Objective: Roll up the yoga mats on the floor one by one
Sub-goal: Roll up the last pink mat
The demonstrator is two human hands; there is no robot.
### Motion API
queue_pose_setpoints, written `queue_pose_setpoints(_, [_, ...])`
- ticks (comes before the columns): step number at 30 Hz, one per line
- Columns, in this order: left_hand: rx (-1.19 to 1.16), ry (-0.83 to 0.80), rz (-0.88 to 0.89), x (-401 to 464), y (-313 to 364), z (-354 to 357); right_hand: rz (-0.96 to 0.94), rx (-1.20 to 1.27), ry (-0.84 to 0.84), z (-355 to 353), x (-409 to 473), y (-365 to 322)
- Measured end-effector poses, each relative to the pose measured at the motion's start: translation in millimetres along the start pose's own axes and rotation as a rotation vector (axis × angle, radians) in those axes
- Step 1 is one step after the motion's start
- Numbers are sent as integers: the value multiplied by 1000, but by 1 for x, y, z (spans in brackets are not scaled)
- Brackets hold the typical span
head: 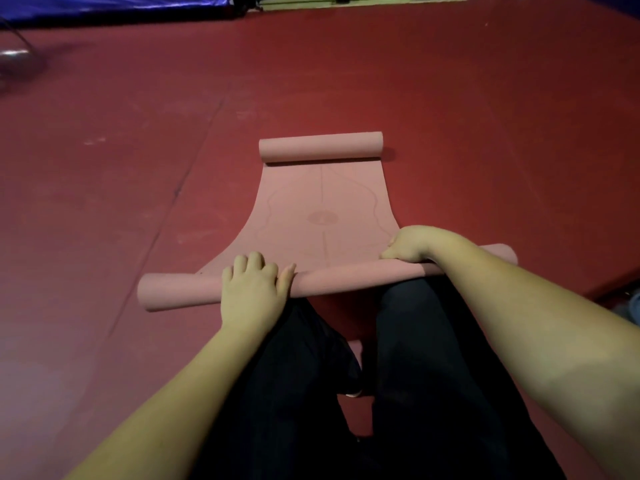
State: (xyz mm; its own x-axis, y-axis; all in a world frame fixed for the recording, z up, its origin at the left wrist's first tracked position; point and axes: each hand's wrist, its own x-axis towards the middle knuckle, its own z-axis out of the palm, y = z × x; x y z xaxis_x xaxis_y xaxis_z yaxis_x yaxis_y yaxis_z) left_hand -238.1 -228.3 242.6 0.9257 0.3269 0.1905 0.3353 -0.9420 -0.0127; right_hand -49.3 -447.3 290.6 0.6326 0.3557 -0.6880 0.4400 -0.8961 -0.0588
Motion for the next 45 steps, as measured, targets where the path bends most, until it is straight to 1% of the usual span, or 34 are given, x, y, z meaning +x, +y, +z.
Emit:
queue_pose_setpoints(1, [13, -10, -17, 0, 0, 0, -5, 2, 6, 1, 2, 0])
queue_pose_setpoints(3, [25, -25, -23, 7, -2, 0, -10, 34, 92, 6, 6, 2])
queue_pose_setpoints(6, [-28, -106, -26, 24, -5, -3, -34, 134, 358, 16, 4, 6])
queue_pose_setpoints(8, [-92, -143, -53, 33, -8, -1, -50, 121, 537, 26, -6, 8])
queue_pose_setpoints(11, [-141, -181, -70, 43, -6, -1, -130, 68, 807, 50, -19, 16])
queue_pose_setpoints(12, [-151, -219, -80, 46, -6, -3, -151, 71, 863, 58, -21, 19])
queue_pose_setpoints(13, [-156, -261, -88, 50, -4, -4, -152, 72, 884, 65, -22, 22])
queue_pose_setpoints(16, [-150, -340, -106, 59, -2, -7, -117, 4, 858, 72, -17, 24])
queue_pose_setpoints(19, [-158, -387, -110, 68, -2, -9, -109, -50, 834, 64, -11, 20])
queue_pose_setpoints(21, [-129, -437, -56, 73, -2, -18, -101, -26, 738, 52, -8, 17])
queue_pose_setpoints(25, [6, -541, 96, 79, 0, -34, -65, 20, 476, 23, -12, 19])
queue_pose_setpoints(28, [103, -646, 132, 80, -3, -37, -90, 69, 335, 16, -16, 24])
queue_pose_setpoints(32, [142, -705, 93, 73, -2, -30, -125, 97, 231, 10, -15, 20])
queue_pose_setpoints(34, [104, -724, 45, 73, -3, -26, -136, 65, 216, 11, -7, 18])
queue_pose_setpoints(35, [86, -719, 33, 73, -3, -25, -141, 60, 235, 12, -4, 17])
queue_pose_setpoints(38, [-2, -599, -30, 73, -7, -22, -100, 60, 297, 11, -1, 13])
queue_pose_setpoints(40, [-99, -433, -112, 65, -5, -24, -81, 50, 286, 9, 2, 11])
queue_pose_setpoints(42, [-150, -260, -145, 55, 0, -27, -58, 50, 236, 4, 5, 10])
queue_pose_setpoints(43, [-162, -168, -116, 49, 2, -24, -47, 50, 212, 1, 7, 10])
queue_pose_setpoints(45, [-98, -6, -34, 34, 2, -14, -24, 57, 173, -3, 8, 8])
